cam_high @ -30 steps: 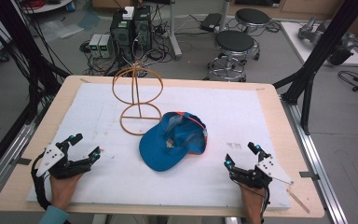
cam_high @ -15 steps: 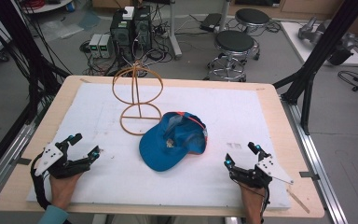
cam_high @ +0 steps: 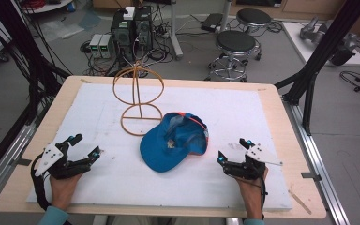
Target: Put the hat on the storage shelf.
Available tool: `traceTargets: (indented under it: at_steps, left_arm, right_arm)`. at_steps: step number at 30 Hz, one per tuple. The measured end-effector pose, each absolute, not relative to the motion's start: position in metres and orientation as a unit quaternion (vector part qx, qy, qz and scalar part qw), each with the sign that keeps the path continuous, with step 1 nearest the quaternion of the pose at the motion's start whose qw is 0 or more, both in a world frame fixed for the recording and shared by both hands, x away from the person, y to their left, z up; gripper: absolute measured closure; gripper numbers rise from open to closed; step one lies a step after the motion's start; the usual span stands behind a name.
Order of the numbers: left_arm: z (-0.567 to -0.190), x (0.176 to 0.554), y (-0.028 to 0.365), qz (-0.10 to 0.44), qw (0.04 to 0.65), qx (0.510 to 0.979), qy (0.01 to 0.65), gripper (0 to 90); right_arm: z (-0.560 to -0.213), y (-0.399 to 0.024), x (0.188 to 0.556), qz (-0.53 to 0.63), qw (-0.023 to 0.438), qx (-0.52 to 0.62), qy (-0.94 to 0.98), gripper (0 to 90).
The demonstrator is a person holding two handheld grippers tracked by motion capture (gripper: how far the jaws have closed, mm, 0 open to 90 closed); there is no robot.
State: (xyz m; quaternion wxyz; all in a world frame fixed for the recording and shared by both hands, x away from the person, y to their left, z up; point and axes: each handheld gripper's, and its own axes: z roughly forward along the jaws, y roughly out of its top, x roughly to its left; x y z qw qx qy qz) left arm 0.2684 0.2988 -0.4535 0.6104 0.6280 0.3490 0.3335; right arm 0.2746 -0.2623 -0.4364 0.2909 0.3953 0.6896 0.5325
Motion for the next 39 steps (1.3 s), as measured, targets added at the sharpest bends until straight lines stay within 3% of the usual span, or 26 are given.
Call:
traceTargets:
  at_steps: [17,21,23,33,36,39]
  left_arm:
    - [-0.453,0.268,0.299,0.332,0.61,0.628,0.349,15.7]
    - [-0.453,0.269,0.299,0.332,0.61,0.628,0.35,15.7]
    - [-0.453,0.269,0.299,0.332,0.61,0.628,0.35,15.7]
    - [-0.453,0.269,0.299,0.332,0.61,0.628,0.35,15.7]
    - [-0.453,0.269,0.299,0.332,0.61,0.628,0.35,15.7]
    - [-0.453,0.268,0.3,0.332,0.61,0.629,0.351,15.7]
  right_arm:
    - [-0.378,-0.213,0.331,0.503,0.244,0.362,0.746,3.9]
    - [-0.377,-0.207,0.342,0.494,0.231,0.371,0.752,7.1]
    - [-0.379,-0.206,0.346,0.486,0.221,0.375,0.758,15.9]
    - [-0.386,-0.192,0.369,0.454,0.207,0.392,0.773,15.8]
    - [-0.391,-0.187,0.376,0.428,0.201,0.395,0.788,23.9]
    - [-0.396,-0.185,0.38,0.413,0.198,0.401,0.794,25.9]
